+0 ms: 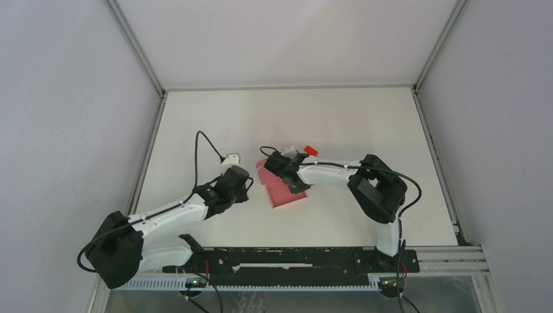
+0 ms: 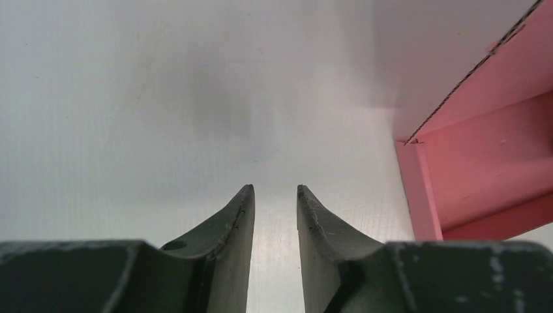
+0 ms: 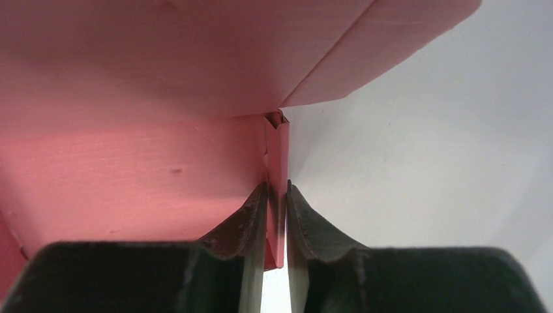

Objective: Fold the paper box
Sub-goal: Fold the paper box at the center of the board.

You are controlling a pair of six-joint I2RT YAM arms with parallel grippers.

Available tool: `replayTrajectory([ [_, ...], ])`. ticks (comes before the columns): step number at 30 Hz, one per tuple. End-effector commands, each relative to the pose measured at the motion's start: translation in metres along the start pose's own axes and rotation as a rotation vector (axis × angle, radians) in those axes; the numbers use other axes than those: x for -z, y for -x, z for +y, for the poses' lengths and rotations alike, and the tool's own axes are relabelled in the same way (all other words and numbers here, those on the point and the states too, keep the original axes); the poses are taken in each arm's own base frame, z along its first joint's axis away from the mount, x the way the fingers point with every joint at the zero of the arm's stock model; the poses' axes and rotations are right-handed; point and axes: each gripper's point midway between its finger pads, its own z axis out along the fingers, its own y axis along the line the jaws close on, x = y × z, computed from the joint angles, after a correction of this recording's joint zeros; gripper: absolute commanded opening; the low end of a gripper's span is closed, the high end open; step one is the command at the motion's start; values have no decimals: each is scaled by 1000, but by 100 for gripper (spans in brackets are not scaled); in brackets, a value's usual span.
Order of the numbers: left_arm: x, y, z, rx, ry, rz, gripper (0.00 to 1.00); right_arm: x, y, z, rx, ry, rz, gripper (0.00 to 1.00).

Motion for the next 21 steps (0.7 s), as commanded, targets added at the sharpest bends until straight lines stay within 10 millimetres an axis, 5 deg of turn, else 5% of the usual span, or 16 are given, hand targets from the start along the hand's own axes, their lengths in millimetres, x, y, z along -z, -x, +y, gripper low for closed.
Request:
replayTrajectory([
  [1,-1,10,-8,8,-22,-19,35,9,7,20,-80,169,-6,27],
  [11,-4,10,-9,6,-9,-11,35,32,16,14,-154,271,-56,44],
  [21,-5,15,-9,-2,5,-15,35,66,53,-34,-305,373,-191,55],
])
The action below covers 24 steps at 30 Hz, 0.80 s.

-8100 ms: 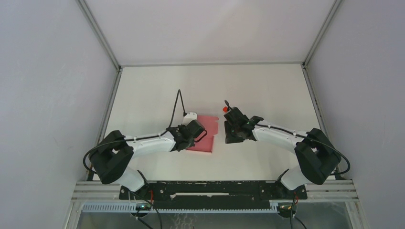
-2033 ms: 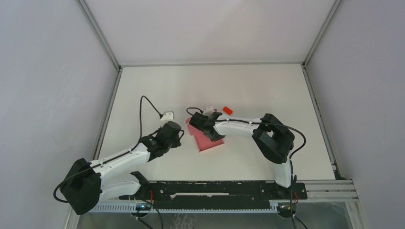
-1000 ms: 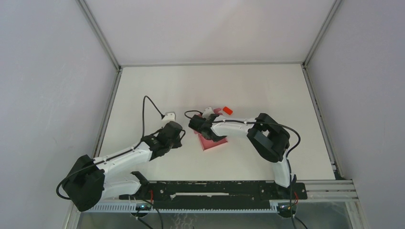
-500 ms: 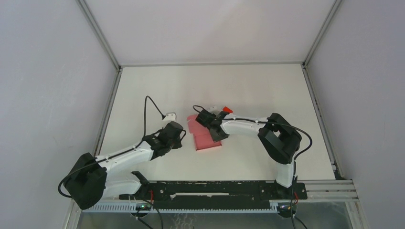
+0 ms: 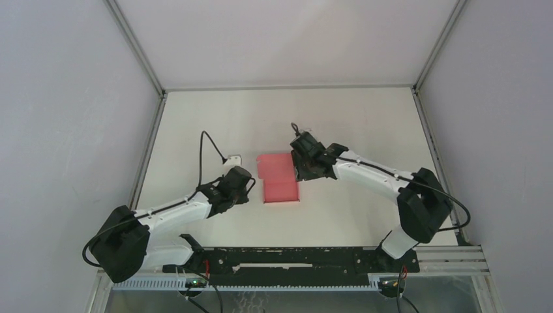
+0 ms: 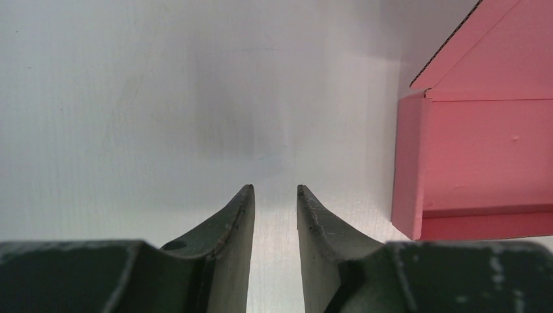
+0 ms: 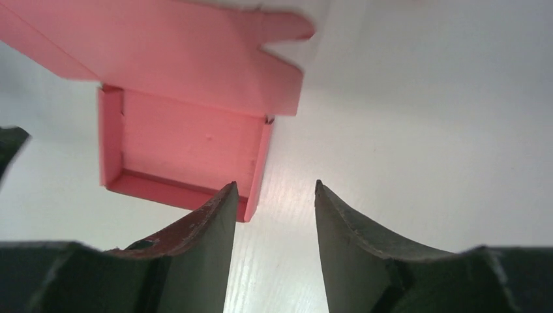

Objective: Fold the paper box
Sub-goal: Fold the paper box at the center of the board, then pick up the product from the center of the board.

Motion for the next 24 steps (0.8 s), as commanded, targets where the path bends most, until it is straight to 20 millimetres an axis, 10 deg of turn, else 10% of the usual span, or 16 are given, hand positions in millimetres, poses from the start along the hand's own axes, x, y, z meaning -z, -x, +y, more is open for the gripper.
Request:
replayTrajectory([
  [1,4,26,-12,18,-23,-55,35,18,41,-12,-85,73,-117,55],
  [8,9,31,-9,10,-9,-68,35,-8,95,-68,-185,31,-132,58],
  [24,15,52,2,-4,24,-89,71,-100,146,-81,-10,25,-119,63],
])
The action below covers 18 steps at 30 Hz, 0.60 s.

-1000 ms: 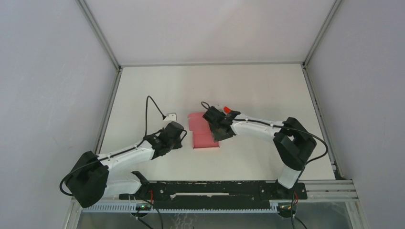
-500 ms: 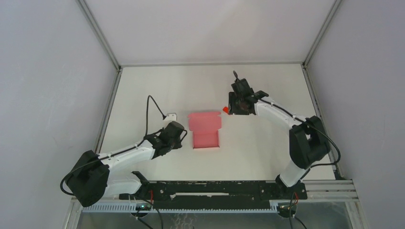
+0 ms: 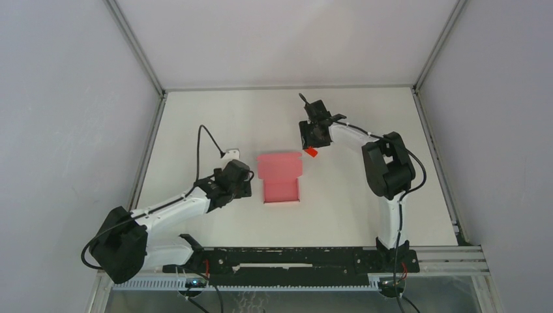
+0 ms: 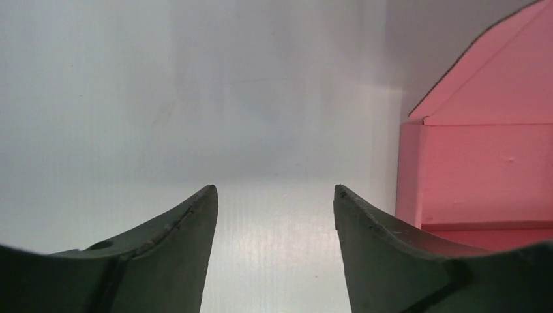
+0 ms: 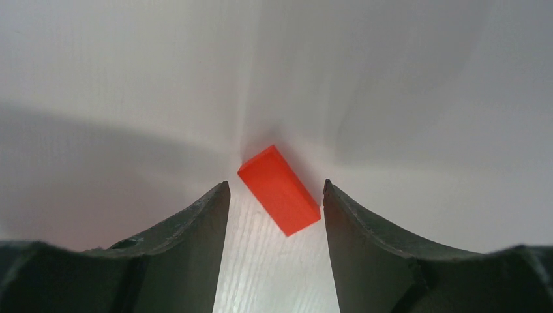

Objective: Fold the paper box
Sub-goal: Pick up the product from the center of the board.

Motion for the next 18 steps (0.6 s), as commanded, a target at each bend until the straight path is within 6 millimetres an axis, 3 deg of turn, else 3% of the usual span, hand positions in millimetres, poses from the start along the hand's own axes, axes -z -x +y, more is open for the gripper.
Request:
replayTrajectory([
  [1,11,33,-1,26,-10,-72,72,-7,30,1,61,17,-61,63],
  [7,15,40,-1,30,-11,-81,73,-17,22,1,76,19,-17,60],
  [13,14,34,-1,36,-19,-66,73,-22,-4,-1,67,6,25,58],
  [18,17,31,1,49,-28,-67,72,-21,-18,-3,54,-8,43,49],
])
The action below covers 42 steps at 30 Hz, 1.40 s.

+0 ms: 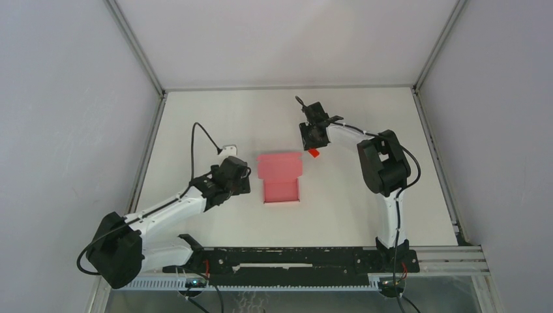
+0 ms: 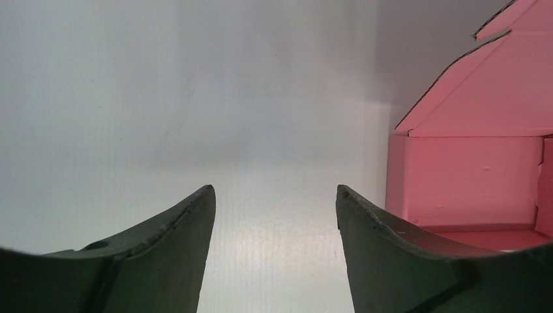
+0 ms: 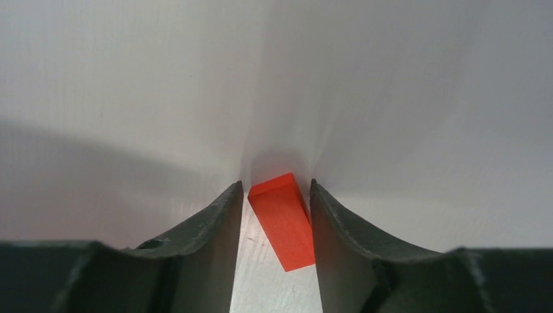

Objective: Fold the paper box
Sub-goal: Pick up the product from the center of the board, then place the product in the paper box.

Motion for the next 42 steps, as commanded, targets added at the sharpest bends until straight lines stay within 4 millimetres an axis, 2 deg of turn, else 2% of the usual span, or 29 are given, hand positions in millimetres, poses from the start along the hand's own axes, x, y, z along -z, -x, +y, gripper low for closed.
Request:
replayTrajectory([
  [1,10,15,-3,34,-29,-45,72,4,-18,-1,-5,-12,31,47],
  [2,11,15,-3,35,-31,-47,72,4,-20,-1,-3,-17,34,44],
  [3,12,15,-2,37,-30,-48,72,4,-22,-1,-5,-22,38,45],
  [6,13,14,0,44,-28,-48,72,6,-25,1,-7,-23,37,56],
  [12,16,11,2,58,-33,-48,72,11,-33,2,2,-32,48,56],
  [15,17,10,2,62,-37,-48,71,10,-38,1,-8,-37,56,48],
  [17,18,10,2,65,-40,-49,71,10,-41,1,-11,-38,63,38],
  [20,18,9,3,68,-40,-50,71,16,-40,0,-15,-45,50,28],
  [24,17,7,3,74,-42,-47,71,41,-40,2,-19,-50,6,26],
  [30,22,11,0,81,-64,-61,70,106,-51,26,48,-53,-67,26],
  [37,32,12,8,87,-62,-83,71,167,-83,76,122,42,-104,27],
  [42,31,10,8,105,-69,-85,71,182,-94,118,88,170,-99,28],
])
